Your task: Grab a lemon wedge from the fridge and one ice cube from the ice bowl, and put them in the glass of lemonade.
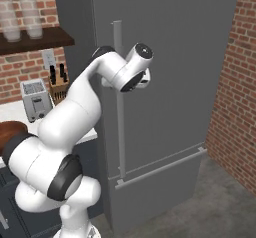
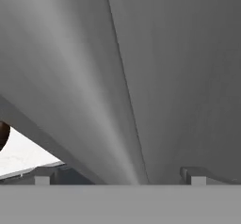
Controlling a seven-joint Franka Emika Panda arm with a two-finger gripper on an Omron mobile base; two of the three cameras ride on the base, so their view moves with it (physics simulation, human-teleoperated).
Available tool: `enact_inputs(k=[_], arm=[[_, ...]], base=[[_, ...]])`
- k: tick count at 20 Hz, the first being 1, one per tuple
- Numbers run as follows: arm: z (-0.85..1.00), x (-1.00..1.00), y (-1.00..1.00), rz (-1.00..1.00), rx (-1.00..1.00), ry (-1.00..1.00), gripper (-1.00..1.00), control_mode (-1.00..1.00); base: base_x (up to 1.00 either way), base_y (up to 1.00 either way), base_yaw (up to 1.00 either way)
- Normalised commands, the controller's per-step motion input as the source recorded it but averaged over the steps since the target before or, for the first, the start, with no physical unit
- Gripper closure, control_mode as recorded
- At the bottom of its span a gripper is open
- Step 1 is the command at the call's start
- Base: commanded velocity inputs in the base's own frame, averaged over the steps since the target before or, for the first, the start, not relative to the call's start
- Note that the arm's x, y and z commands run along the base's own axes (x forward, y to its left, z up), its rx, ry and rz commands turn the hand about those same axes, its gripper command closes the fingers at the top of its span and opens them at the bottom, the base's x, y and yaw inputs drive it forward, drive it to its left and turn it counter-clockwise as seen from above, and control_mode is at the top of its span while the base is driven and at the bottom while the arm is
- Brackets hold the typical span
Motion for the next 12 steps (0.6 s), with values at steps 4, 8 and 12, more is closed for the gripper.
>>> enact_inputs(k=[4,8,12], arm=[[-0.01,0.3,0.15,0.0,0.0,-0.03,-1.0,-1.0],[-0.18,0.59,0.01,0.0,0.0,0.0,-1.0,-1.0],[-0.3,0.48,0.0,0.0,0.0,-0.05,-1.0,-1.0]], base=[[0.0,0.0,0.0],[0.0,0.0,0.0],[0.0,0.0,0.0]])
